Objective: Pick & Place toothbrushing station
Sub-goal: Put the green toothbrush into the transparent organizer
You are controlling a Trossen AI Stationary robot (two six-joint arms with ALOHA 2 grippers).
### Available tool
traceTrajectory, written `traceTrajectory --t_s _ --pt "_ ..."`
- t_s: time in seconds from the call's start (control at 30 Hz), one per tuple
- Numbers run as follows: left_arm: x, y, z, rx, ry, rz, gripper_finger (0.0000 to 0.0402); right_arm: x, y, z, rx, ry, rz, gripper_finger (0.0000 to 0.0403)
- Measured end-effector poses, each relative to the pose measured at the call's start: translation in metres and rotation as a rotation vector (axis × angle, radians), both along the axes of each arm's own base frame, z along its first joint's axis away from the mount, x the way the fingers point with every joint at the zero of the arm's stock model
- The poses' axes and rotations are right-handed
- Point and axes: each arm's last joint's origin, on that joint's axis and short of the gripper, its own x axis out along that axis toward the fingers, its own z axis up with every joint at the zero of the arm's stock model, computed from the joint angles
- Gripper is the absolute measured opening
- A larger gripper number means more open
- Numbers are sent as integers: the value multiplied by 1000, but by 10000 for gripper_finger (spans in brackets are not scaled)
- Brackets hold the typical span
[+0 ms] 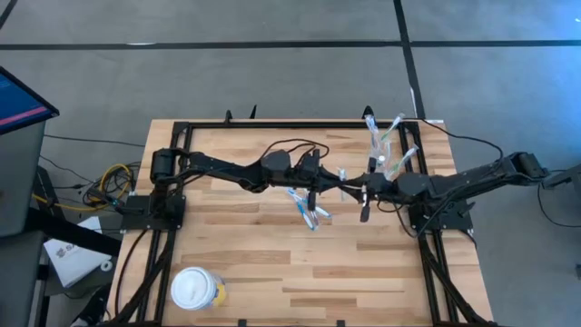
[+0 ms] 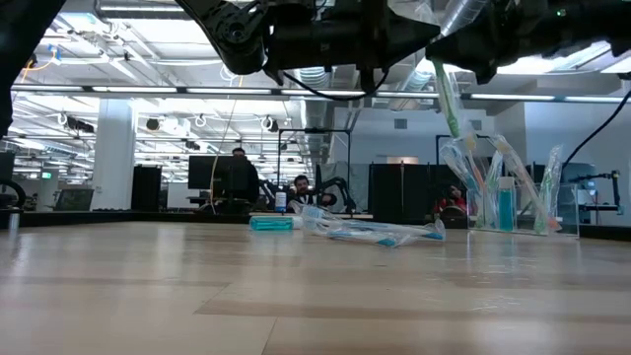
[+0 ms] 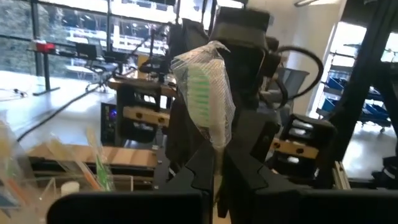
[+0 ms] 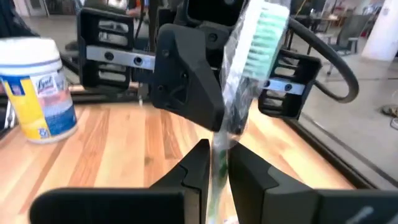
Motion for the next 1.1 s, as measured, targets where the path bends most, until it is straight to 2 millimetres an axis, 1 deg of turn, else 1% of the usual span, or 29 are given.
traceTrajectory --t_s 0.37,0.47,0.53,0.67,1.1 --pt "0 1 -2 -1 23 -25 6 4 1 14 15 102 -7 47" --pt "0 1 -2 -1 23 -25 6 5 1 17 24 100 -7 46" --pt "0 1 -2 -2 27 -25 6 5 1 17 23 108 -7 40" --pt "0 1 -3 -3 35 -24 8 4 1 16 17 119 -7 12" --pt "0 1 -3 -1 35 -24 65 1 0 19 -2 116 -11 6"
